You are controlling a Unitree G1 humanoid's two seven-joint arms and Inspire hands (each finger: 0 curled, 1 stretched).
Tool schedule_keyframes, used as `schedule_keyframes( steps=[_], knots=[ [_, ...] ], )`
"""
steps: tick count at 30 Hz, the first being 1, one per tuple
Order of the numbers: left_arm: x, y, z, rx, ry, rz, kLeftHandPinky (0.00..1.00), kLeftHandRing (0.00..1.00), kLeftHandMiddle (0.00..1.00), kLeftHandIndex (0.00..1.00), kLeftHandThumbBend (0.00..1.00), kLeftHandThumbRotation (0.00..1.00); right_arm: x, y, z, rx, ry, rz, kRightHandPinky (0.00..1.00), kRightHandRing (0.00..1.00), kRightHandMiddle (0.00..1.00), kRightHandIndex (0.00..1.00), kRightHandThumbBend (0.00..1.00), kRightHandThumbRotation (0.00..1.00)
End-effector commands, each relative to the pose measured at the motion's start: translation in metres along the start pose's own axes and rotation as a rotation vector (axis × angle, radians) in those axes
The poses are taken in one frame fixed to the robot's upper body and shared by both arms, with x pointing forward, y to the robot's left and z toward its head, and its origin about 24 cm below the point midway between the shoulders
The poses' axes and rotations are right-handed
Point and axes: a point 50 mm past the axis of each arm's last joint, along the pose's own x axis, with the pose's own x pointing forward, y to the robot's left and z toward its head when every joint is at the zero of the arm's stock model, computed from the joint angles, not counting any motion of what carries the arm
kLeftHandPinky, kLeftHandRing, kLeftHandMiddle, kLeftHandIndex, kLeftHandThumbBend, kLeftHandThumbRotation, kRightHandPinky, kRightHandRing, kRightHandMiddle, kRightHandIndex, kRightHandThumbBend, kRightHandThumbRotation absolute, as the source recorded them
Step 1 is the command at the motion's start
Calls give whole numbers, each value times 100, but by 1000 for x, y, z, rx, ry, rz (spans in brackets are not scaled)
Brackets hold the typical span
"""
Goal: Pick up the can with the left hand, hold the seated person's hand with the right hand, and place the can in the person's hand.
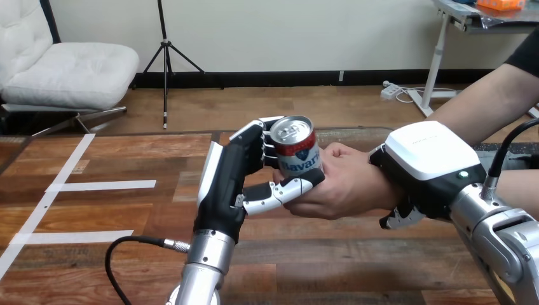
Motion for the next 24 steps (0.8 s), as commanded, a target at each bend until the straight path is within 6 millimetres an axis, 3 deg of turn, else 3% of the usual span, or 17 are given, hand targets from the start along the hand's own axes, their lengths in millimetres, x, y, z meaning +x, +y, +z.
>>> schedule_keyframes(
  steps=[1, 4, 11, 24],
  knots=[
    [14, -8, 24, 75, -106, -121, 85, 88, 89, 88, 74, 17, 8, -11, -1, -5, 1, -43, 31, 39, 46, 55, 75, 0],
    [15, -7, 24, 93, -102, -141, 94, 95, 96, 95, 78, 27, 8, -11, -1, 3, 7, -37, 33, 42, 50, 58, 75, 0],
    [15, -6, 24, 133, -89, -158, 99, 99, 99, 99, 87, 42, 8, -10, -2, 7, 7, -47, 39, 50, 58, 63, 78, 0],
    [16, -5, 25, 149, -88, -166, 100, 100, 100, 100, 91, 48, 7, -10, -3, 7, 16, -36, 59, 67, 71, 71, 82, 0]
  ],
)
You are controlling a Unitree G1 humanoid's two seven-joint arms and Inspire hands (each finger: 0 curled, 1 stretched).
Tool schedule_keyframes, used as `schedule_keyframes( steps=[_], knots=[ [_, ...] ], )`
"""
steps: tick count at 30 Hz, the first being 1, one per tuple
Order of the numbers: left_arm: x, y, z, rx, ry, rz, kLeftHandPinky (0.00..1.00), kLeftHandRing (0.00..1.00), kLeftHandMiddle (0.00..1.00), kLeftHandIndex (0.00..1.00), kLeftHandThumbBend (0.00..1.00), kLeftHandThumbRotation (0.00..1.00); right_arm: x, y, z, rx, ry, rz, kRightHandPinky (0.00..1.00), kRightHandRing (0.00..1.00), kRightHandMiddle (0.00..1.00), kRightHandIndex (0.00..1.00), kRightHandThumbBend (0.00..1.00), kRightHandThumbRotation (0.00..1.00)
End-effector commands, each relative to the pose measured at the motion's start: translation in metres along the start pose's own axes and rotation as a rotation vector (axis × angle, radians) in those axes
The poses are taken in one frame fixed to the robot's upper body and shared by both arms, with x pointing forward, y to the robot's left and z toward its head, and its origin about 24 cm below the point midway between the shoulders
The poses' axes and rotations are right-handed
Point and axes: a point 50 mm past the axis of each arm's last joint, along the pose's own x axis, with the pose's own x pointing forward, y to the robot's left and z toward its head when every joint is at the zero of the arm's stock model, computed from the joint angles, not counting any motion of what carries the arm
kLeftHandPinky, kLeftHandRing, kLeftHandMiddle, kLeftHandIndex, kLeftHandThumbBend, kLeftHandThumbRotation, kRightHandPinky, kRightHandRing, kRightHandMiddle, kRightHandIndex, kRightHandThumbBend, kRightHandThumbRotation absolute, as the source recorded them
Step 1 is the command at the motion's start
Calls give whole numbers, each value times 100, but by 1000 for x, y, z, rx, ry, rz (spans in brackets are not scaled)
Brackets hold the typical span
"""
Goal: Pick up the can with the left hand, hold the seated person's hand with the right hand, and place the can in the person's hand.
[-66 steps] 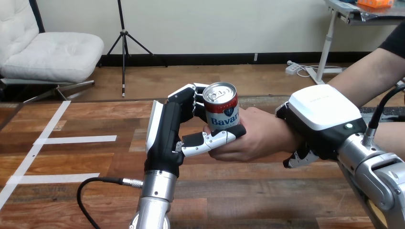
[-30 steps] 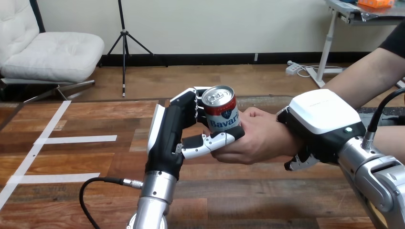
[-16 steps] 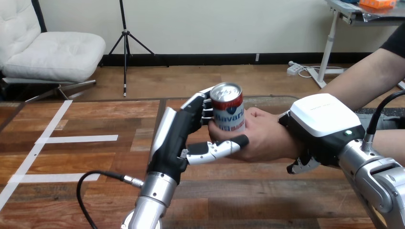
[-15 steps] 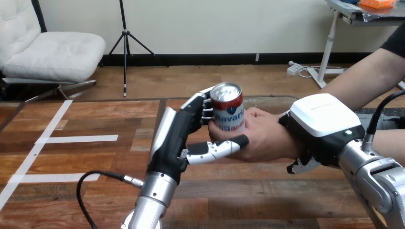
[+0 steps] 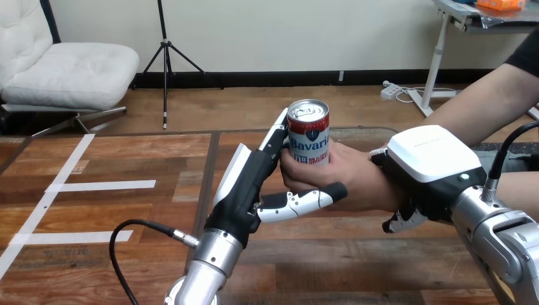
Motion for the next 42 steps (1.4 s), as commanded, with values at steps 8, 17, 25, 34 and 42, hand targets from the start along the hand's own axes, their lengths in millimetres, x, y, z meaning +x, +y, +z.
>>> schedule_keyframes(
  steps=[8, 17, 25, 34, 42],
  knots=[
    [14, 4, 20, 35, -92, -4, 100, 100, 100, 100, 91, 49, 6, -13, 0, -3, -2, -47, 68, 73, 75, 74, 83, 0],
    [13, 5, 19, 34, -84, -6, 100, 100, 100, 100, 91, 48, 5, -13, 0, -5, 0, -45, 71, 75, 77, 76, 84, 0],
    [13, 6, 19, 37, -82, -4, 100, 100, 100, 100, 91, 48, 5, -13, 0, -14, -3, -48, 72, 76, 78, 76, 84, 0],
    [13, 6, 19, 39, -86, 0, 100, 100, 100, 100, 90, 47, 4, -13, 0, -25, 7, -31, 75, 80, 82, 80, 83, 0],
    [12, 5, 19, 42, -85, 4, 100, 100, 100, 100, 89, 47, 4, -13, 0, -54, 6, -18, 82, 87, 88, 86, 82, 1]
  ],
)
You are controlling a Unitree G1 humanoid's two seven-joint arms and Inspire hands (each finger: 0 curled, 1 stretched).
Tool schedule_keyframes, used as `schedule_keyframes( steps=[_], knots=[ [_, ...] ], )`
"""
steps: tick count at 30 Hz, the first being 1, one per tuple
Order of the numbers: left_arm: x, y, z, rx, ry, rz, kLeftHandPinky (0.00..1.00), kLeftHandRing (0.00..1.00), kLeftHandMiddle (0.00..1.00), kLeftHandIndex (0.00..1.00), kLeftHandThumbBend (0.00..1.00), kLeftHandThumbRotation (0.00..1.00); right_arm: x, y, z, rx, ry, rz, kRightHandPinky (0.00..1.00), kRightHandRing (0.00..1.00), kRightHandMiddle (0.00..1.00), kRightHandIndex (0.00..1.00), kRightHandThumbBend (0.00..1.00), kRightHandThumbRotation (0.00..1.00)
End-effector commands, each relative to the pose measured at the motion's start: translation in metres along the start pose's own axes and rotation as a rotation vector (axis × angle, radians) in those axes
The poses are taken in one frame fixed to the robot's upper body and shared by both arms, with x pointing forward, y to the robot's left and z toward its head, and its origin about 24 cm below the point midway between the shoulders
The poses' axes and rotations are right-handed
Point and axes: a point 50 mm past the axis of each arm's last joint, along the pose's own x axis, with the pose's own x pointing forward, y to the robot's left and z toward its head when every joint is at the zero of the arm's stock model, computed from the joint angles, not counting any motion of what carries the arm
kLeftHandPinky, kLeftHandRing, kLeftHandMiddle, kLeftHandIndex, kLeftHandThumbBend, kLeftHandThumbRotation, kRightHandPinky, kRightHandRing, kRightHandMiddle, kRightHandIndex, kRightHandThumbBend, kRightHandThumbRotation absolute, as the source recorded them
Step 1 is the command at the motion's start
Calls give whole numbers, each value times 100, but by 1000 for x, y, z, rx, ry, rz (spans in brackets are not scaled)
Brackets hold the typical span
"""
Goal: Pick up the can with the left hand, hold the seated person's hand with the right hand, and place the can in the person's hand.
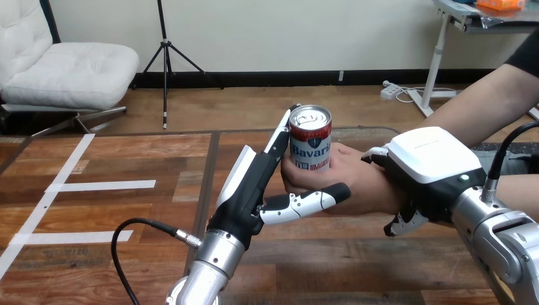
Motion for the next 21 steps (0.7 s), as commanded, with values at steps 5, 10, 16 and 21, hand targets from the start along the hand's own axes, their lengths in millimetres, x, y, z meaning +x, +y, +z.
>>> schedule_keyframes(
  steps=[5, 10, 16, 21],
  knots=[
    [12, 7, 19, 32, -88, 27, 100, 100, 100, 100, 90, 47, 3, -14, 0, -47, -2, -40, 87, 93, 93, 90, 82, 3],
    [12, 7, 19, 29, -86, 30, 100, 100, 100, 100, 90, 47, 3, -14, 0, -63, -1, -44, 91, 95, 95, 92, 82, 6],
    [12, 7, 19, 20, -87, 34, 100, 100, 100, 100, 90, 46, 3, -14, 1, -73, -5, -51, 94, 97, 97, 94, 82, 8],
    [11, 6, 19, 20, -89, 35, 100, 100, 100, 100, 90, 46, 2, -15, 1, -84, -5, -53, 96, 98, 98, 96, 82, 10]
  ],
)
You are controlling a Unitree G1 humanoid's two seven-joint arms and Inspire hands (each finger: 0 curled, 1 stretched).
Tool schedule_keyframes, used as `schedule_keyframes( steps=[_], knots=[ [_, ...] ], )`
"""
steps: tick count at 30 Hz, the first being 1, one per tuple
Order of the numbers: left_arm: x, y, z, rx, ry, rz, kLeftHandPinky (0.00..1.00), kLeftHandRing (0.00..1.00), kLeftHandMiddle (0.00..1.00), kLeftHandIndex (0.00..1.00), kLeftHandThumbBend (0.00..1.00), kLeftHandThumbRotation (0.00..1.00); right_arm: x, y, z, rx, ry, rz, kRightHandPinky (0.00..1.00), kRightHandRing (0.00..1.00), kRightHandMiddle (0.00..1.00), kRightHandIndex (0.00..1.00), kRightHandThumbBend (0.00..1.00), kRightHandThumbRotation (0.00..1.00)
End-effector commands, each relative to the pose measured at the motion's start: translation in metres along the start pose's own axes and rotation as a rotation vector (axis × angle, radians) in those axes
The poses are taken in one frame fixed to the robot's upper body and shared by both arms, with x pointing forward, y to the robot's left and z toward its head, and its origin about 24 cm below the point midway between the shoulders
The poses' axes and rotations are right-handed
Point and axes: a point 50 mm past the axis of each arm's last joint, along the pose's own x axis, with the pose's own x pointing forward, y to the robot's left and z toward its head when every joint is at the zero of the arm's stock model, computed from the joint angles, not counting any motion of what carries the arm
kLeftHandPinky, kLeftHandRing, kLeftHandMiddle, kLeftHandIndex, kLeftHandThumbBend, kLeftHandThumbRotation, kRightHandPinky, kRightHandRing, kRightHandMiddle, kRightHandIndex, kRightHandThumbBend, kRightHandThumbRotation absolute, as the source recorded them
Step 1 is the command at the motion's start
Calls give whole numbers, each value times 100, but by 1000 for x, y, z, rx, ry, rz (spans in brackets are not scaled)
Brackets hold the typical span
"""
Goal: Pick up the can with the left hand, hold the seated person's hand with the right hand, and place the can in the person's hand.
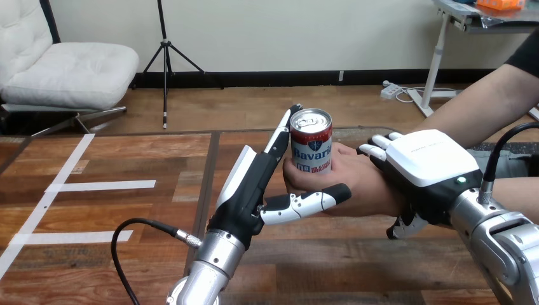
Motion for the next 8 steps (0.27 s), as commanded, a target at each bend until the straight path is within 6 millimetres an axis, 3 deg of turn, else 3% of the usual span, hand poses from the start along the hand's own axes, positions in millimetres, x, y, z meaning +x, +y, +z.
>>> schedule_keyframes(
  steps=[1, 8],
  knots=[
    [11, 7, 19, 12, -90, 33, 100, 100, 100, 100, 89, 46, 1, -17, -1, -47, -2, -67, 96, 98, 98, 96, 82, 11],
    [9, 7, 18, 5, -91, 36, 100, 100, 100, 100, 88, 45, -2, -19, 0, -41, -4, -86, 97, 99, 98, 96, 82, 14]
  ],
)
